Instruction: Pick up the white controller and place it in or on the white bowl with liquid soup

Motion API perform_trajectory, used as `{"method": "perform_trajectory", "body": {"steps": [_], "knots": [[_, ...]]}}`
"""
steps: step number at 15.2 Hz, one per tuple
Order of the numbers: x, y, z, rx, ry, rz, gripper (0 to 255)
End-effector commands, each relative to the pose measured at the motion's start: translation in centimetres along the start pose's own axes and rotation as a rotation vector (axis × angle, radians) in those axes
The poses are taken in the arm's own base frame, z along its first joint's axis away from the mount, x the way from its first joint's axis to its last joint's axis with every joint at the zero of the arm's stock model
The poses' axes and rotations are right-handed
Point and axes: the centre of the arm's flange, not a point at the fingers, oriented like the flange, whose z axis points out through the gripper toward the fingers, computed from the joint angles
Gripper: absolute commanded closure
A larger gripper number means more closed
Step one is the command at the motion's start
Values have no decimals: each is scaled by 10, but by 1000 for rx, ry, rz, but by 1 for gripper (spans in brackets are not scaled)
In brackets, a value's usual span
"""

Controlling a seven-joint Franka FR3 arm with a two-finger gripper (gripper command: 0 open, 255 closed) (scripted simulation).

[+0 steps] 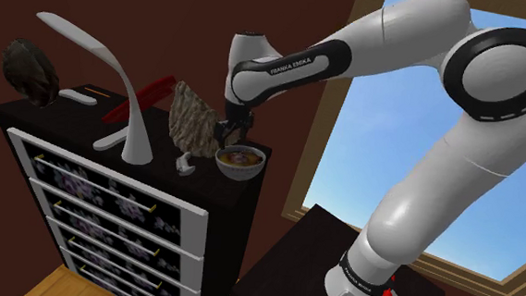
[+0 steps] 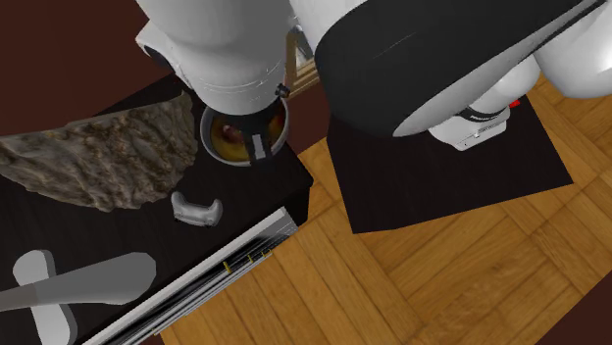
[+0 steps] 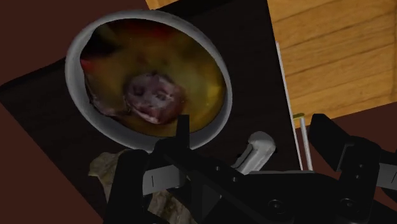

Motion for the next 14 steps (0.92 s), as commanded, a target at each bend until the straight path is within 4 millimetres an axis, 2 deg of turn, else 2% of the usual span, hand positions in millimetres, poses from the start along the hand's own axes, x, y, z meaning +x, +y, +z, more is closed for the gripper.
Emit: {"method": "perform_trajectory", "body": {"steps": [1,14], "knots": [[19,-5,18,-3,3,3,0],[136,-30,133,-25,20,19,0]]}}
